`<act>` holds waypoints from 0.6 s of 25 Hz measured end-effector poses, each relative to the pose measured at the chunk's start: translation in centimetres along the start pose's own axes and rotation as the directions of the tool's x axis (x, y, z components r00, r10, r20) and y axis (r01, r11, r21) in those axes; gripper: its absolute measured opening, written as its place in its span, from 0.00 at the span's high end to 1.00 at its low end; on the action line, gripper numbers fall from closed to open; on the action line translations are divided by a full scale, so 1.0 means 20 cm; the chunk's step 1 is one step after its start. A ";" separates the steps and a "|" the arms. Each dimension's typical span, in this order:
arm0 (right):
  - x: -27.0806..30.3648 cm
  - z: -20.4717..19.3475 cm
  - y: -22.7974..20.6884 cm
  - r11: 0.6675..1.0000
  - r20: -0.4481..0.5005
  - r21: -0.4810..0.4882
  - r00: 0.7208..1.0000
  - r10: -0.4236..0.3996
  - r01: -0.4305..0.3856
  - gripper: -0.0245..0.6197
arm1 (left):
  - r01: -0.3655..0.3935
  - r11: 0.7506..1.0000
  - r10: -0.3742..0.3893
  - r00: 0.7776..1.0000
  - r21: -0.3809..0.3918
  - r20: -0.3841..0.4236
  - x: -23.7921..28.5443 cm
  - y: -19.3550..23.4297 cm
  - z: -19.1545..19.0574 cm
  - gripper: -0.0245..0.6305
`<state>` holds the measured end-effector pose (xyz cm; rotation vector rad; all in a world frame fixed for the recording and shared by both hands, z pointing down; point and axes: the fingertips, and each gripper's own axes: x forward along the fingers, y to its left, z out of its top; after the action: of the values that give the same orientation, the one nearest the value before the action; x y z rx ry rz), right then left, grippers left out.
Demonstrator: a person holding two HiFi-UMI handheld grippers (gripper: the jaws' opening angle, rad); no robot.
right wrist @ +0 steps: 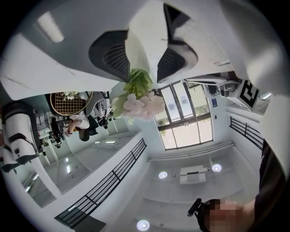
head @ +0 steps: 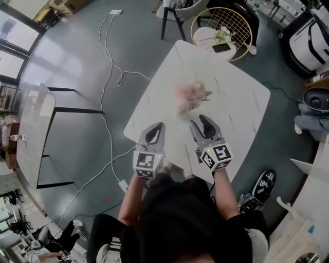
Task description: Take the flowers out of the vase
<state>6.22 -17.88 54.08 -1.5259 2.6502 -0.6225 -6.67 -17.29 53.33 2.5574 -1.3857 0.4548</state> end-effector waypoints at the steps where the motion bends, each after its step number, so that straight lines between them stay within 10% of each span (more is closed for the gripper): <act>1: 0.01 -0.01 -0.01 1.000 -0.002 0.007 1.000 0.004 -0.004 0.66 | 0.001 1.000 -0.001 1.000 0.001 -0.002 0.01 0.01 0.00 0.95; 15: 0.24 -0.05 -0.07 0.997 -0.044 0.080 0.999 0.025 -0.022 0.37 | 0.017 1.000 -0.017 0.999 0.017 -0.027 0.12 0.13 0.01 0.95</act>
<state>4.63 -22.06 56.34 -1.4750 2.6366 -0.7603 -7.57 -20.53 54.12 2.5652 -1.3560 0.4988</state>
